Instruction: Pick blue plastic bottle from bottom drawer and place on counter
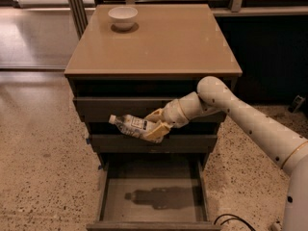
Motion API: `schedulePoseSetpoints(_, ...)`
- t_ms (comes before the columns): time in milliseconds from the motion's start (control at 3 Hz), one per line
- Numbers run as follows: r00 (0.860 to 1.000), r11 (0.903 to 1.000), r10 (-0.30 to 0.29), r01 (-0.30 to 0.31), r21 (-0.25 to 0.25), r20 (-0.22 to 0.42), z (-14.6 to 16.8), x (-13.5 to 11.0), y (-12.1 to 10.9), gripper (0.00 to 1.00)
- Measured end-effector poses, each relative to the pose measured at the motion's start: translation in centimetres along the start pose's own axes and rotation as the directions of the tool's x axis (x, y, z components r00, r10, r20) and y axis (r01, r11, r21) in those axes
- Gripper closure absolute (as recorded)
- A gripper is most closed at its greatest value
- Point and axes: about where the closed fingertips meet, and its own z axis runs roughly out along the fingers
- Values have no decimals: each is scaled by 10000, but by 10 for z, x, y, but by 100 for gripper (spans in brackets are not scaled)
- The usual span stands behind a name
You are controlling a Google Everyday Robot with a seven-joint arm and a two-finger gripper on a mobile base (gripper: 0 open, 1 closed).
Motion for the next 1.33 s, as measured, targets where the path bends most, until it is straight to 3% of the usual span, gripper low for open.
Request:
schedulePoseSetpoints(333, 10000, 10000, 0, 0, 0, 0, 0, 0, 0, 100)
schedulePoseSetpoints(667, 9999, 10000, -41, 40, -70, -137, -11, -21, 15, 100)
schedulePoseSetpoints(1000, 9986, 9990, -449, 449, 15, -274, -36, -70, 36, 100)
schedulePoseSetpoints(1333, 9928, 9938, -1107, 1112, 80, -454, -57, -119, 43, 100)
